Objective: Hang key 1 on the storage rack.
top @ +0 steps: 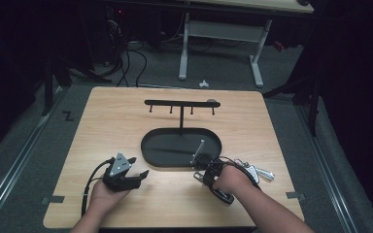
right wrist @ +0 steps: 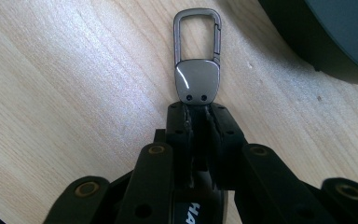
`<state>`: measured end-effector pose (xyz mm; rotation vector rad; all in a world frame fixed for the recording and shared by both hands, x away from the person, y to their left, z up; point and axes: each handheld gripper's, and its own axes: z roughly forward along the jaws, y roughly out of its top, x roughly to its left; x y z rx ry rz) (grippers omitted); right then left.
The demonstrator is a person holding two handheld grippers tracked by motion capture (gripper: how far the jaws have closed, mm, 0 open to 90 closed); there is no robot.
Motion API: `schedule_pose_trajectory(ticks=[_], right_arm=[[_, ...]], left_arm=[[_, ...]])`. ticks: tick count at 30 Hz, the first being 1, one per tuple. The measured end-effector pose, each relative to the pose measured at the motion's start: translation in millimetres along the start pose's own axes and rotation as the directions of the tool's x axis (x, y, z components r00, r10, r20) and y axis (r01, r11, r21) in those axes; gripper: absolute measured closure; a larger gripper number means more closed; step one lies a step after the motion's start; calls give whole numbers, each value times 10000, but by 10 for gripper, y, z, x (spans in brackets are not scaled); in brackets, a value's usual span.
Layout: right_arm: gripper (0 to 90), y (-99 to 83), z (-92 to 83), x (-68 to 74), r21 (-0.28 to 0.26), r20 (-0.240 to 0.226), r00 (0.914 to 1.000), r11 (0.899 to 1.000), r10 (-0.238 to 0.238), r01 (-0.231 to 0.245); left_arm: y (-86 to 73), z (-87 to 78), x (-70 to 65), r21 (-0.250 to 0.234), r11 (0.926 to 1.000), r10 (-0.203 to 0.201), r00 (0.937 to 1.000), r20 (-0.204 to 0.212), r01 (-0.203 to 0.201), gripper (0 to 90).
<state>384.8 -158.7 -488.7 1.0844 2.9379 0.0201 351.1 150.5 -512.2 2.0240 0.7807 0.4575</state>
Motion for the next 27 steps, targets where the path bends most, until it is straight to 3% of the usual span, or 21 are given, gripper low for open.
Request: schedule_pose_trajectory(ticks=[4,10,11,18,25,26,27], right_arm=[[804,-8,-21,-9,-9,-157,9997,9998,200,-200],[805,-64,-185,-39,-381,-292,9978,9974,594,-604],[805,-77,-208,-52,-461,-272,9985,9978,470,-482],[806,-158,-368,-53,-701,-303,9967,9945,755,-775],[805,-218,-618,-113,-1294,-369,9954,9873,883,-923],[805,-221,-633,-131,-1410,-312,9969,9871,723,-760],[806,-227,-660,-126,-1401,-298,9956,9858,891,-924]], left_arm=[[-1,1,-6,-14,10000,34,10000,12,-33,325],[-3,5,-2,3,10000,55,10000,3,-55,324],[-3,6,-3,5,10000,60,10000,2,-60,324],[-1,7,-9,55,9999,106,9999,20,-106,326],[-2,11,-9,55,10000,80,10000,3,-80,326],[-1,9,-9,37,10000,67,10000,1,-67,326],[-1,8,-8,29,10000,62,10000,-2,-62,326]])
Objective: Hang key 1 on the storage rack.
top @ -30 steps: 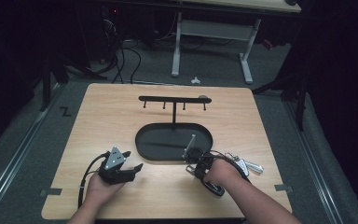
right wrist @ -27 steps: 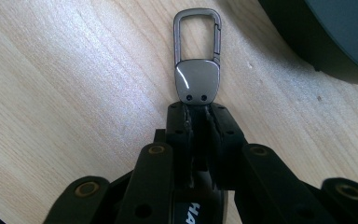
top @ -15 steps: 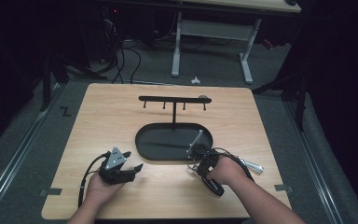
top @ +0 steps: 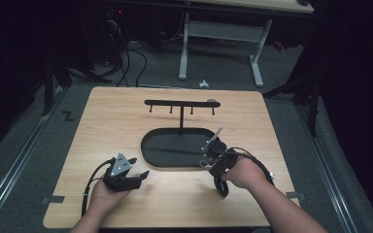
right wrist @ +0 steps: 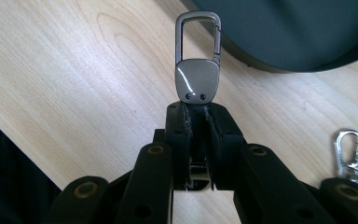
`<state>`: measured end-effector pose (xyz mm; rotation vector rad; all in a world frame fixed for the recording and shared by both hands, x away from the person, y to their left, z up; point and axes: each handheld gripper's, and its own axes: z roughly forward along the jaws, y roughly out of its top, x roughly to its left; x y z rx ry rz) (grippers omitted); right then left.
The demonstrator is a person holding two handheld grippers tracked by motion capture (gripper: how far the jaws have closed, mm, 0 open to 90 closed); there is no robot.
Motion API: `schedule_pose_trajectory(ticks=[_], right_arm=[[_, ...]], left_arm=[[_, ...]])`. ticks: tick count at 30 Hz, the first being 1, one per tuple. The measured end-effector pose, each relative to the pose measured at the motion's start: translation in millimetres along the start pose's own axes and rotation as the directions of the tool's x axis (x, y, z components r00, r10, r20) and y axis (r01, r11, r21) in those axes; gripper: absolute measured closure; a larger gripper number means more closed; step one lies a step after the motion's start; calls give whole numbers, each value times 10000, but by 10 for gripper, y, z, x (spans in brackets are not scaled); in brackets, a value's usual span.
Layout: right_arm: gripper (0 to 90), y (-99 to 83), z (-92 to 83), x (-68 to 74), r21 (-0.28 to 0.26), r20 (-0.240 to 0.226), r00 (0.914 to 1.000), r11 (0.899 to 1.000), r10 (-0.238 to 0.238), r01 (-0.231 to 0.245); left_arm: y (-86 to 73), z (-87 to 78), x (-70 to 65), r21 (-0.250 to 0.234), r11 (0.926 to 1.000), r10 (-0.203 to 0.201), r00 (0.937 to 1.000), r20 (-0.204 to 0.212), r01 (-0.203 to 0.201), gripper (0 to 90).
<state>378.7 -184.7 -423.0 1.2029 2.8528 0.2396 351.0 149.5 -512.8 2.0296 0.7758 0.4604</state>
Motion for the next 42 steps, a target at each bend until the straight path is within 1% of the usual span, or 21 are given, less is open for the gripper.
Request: schedule_pose_trajectory(ticks=[2,3,5,6,7,9,10,11,14,15,17,22,24,26,27,33,34,38,39,41,42], right_arm=[[806,5,-27,-10,-74,17,10000,10000,-66,66],[806,10,-46,-7,-81,31,10000,10000,14,-14],[806,21,-69,-15,-137,37,10000,9999,-81,82],[806,33,-96,12,-44,14,9995,9994,330,-330],[806,36,-103,-14,-178,52,10000,9998,15,-14],[806,58,-142,-8,-154,32,9997,9996,233,-233],[806,59,-159,-24,-272,43,9999,9995,157,-156],[806,73,-178,-16,-246,30,9994,9991,345,-345],[806,95,-226,-40,-361,69,9995,9989,299,-296],[806,99,-248,-24,-237,22,9978,9976,658,-657],[806,111,-258,-50,-376,65,9993,9987,361,-358],[806,132,-287,-78,-420,126,9992,9985,370,-364],[805,140,-294,-81,-419,81,9988,9980,487,-483],[805,154,-296,-91,-459,92,9993,9983,351,-346],[805,161,-300,-85,-423,55,9991,9982,427,-424],[805,212,-339,-99,-533,180,9992,9980,345,-335],[805,220,-353,-94,-535,170,9986,9974,492,-482],[805,251,-393,-107,-663,168,9992,9972,369,-357],[805,254,-399,-103,-657,170,9989,9969,437,-425],[806,269,-414,-114,-682,185,9992,9971,359,-346],[805,275,-423,-113,-663,199,9987,9968,460,-446]], left_arm=[[0,-1,0,-3,10000,0,10000,3,0,325],[0,-1,0,14,10000,17,10000,4,-17,325],[0,0,-1,32,10000,26,10000,18,-26,326],[-1,2,-2,30,10000,32,10000,5,-32,326],[-1,2,-2,34,10000,36,10000,2,-36,326],[-1,1,2,14,10000,9,10000,1,-9,325],[-1,0,3,10,10000,9,10000,0,-9,326],[-1,-2,4,20,10000,13,10000,7,-13,326],[-2,2,1,8,10000,18,10000,-7,-18,325],[-1,1,1,43,10000,34,10000,9,-34,326],[0,3,-1,28,10000,19,10000,60,-19,327],[1,-5,-3,7,10000,59,10000,40,-59,330],[1,-6,-4,19,10000,90,10000,20,-90,329],[0,-9,-5,-25,9999,99,10000,-7,-99,328],[-1,-12,-5,-48,9999,105,9999,-23,-105,328],[-4,-32,-2,-172,9998,82,9999,-106,-84,328],[-4,-33,-3,-189,9998,88,9999,-123,-91,328],[-5,-32,-14,-193,9997,149,9998,-104,-151,327],[-4,-32,-16,-173,9997,179,9998,-90,-180,327],[-5,-31,-15,-167,9997,176,9998,-63,-177,327],[-6,-30,-14,-167,9997,184,9998,-70,-185,326]])
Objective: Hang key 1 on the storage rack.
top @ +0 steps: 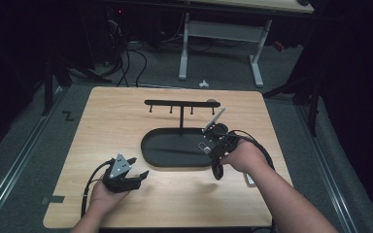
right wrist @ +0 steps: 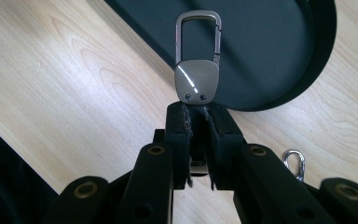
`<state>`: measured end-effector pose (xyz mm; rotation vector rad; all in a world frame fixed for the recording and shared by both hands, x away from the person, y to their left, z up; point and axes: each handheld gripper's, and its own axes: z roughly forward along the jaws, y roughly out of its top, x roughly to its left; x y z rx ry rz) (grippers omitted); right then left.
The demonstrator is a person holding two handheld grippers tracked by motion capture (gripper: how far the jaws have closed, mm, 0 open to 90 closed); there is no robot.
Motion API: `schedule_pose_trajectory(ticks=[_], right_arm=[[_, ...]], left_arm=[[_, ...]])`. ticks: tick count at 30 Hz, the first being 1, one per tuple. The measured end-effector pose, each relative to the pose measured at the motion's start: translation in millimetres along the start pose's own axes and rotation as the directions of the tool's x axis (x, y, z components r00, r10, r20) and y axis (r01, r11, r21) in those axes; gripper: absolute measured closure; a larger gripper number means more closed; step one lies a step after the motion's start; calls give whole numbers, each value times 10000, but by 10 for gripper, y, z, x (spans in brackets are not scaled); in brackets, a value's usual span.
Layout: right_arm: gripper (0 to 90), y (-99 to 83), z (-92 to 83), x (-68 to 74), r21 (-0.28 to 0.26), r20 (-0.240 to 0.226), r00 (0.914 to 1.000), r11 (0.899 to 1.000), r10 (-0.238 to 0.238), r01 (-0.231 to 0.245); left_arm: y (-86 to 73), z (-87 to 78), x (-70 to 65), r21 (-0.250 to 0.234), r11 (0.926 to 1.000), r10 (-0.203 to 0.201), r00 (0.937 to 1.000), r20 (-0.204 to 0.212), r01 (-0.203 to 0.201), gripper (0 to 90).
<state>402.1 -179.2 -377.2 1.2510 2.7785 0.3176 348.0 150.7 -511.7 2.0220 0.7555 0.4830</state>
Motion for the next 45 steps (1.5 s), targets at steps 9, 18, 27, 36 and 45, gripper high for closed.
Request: schedule_pose_trajectory(ticks=[9,18,27,36,45], right_arm=[[806,83,-82,-46,-214,173,9998,9998,20,-16],[806,205,-198,-44,-431,161,9998,9990,-98,105],[805,329,-316,-57,-653,310,9994,9977,-173,193],[806,397,-400,-152,-882,386,9991,9960,164,-130],[807,491,-486,-204,-1276,473,9984,9915,324,-262]], left_arm=[[0,-16,9,-105,9999,-59,10000,-47,58,323],[-4,-9,10,-59,10000,-61,10000,26,61,321],[-5,-11,9,-22,10000,-91,9999,110,91,320],[-7,-11,16,-14,10000,-97,9999,137,97,320],[-9,-13,22,-24,9999,-108,9999,131,109,320]])
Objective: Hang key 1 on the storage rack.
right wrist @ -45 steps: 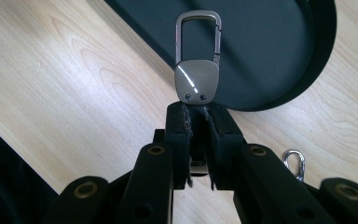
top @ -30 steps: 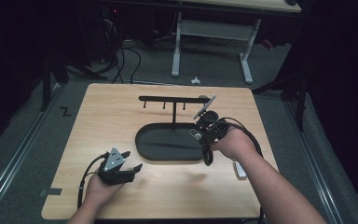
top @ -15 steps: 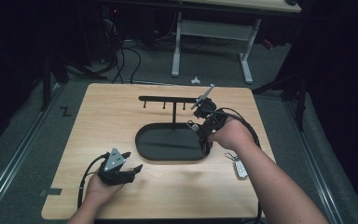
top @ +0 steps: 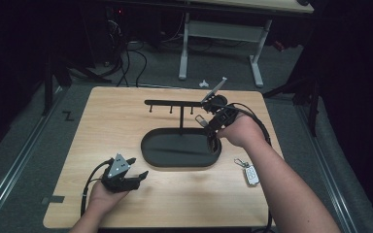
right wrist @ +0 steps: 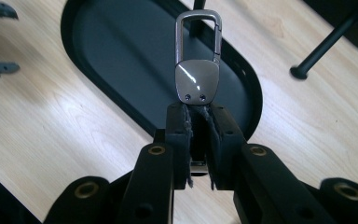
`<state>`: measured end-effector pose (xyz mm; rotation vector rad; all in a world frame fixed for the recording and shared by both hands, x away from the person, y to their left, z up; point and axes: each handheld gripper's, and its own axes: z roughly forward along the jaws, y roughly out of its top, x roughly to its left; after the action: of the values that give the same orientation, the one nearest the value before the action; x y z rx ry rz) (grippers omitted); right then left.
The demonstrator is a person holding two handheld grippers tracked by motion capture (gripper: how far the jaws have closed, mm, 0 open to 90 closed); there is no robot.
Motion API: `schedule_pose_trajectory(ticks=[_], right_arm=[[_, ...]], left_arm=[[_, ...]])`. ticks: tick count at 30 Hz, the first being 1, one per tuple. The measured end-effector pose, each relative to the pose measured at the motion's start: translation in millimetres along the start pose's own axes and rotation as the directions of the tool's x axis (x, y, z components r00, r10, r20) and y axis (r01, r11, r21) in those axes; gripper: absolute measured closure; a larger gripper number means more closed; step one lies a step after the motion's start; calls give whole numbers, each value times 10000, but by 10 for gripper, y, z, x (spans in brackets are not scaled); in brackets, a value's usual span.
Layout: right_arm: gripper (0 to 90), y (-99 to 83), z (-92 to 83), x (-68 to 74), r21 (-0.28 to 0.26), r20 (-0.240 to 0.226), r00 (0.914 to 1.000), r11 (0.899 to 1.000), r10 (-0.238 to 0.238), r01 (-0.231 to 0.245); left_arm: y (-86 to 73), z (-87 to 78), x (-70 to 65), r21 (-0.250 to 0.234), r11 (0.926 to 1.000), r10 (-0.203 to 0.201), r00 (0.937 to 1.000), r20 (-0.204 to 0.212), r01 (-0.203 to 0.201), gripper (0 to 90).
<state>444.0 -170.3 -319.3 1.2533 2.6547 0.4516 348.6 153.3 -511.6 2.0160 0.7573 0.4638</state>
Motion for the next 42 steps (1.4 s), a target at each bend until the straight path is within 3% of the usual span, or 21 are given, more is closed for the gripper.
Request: schedule_pose_trajectory(ticks=[5,16,26,29,38,42], right_arm=[[807,93,-10,23,-102,62,9999,9998,-161,161],[806,260,135,5,-171,67,9999,9998,90,-89],[805,292,290,-9,-121,222,9987,9989,465,-463],[804,309,317,-27,-178,270,9993,9995,253,-249],[780,350,388,-49,-169,492,9972,9984,555,-548],[767,344,388,-55,-239,538,9975,9988,451,-438]], left_arm=[[0,1,2,30,10000,-9,10000,28,9,320],[-4,-2,6,65,10000,-7,10000,83,7,320],[-7,5,8,95,10000,-9,9999,141,8,321],[-7,7,8,109,9999,-5,9999,152,4,320],[-11,6,18,123,9999,7,9999,138,-9,320],[-11,8,17,153,9999,-2,9998,173,0,320]])
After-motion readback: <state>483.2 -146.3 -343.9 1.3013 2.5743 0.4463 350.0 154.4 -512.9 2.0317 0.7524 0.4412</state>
